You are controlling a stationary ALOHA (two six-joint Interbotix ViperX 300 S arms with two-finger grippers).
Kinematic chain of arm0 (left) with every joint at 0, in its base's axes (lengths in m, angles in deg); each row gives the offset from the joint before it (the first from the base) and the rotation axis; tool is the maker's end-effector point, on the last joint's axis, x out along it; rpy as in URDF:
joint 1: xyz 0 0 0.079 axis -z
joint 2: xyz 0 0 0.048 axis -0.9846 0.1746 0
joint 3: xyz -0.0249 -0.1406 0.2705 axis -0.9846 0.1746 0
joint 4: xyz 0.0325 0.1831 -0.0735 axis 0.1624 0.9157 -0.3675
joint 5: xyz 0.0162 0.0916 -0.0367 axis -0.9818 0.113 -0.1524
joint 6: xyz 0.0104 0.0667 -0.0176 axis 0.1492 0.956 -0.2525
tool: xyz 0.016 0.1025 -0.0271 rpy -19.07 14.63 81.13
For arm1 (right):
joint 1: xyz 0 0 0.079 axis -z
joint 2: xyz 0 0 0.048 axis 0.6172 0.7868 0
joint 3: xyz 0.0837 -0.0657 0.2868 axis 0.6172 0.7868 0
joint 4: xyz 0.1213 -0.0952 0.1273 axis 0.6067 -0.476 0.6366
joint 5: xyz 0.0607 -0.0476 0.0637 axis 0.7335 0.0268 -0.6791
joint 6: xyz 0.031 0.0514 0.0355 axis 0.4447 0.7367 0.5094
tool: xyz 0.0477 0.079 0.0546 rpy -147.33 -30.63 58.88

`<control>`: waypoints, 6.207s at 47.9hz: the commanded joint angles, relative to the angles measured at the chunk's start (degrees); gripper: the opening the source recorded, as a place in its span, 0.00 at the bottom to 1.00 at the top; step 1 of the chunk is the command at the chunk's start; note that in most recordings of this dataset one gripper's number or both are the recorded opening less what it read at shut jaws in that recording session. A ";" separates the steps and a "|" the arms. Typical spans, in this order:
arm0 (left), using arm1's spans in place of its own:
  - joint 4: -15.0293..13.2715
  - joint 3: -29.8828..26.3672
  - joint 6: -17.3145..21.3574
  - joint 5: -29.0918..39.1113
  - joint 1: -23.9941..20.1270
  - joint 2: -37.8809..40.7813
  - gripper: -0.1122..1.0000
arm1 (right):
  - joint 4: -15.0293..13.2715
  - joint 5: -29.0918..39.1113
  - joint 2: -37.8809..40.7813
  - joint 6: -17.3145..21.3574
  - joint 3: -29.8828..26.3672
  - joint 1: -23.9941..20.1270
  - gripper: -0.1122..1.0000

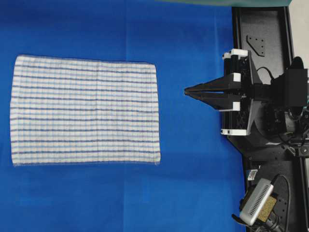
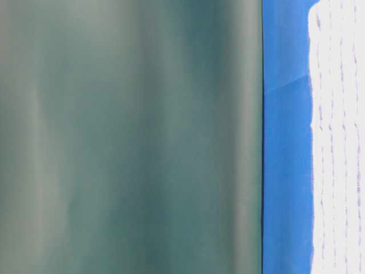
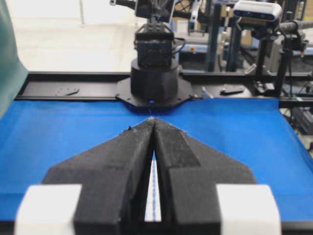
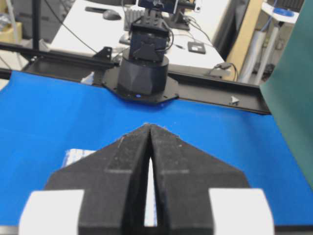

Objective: Fold the blue towel.
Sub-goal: 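Move both grippers to the towel's top corners and pinch them, then fold the top edge down toward the bottom edge with both grippers, then release the folded edge and lift both grippers away, then grasp the folded towel's bottom corners with both grippers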

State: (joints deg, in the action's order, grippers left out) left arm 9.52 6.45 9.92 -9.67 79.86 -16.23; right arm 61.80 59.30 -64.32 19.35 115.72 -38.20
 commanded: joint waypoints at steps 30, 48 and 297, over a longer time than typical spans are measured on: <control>-0.53 -0.44 -1.05 1.49 -13.97 12.74 0.12 | 5.71 4.83 12.22 0.44 -1.85 13.54 0.46; -0.53 -0.26 -0.88 0.53 -20.30 28.04 0.73 | 7.03 2.90 30.85 0.26 -2.81 23.12 0.79; -1.58 -1.85 -10.55 -0.53 -3.34 50.45 0.73 | 26.72 4.57 49.31 -8.61 -3.60 3.96 0.88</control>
State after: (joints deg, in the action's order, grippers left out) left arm 8.03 5.48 -0.63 -9.41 76.16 33.34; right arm 88.26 64.57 -15.01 10.65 112.56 -33.46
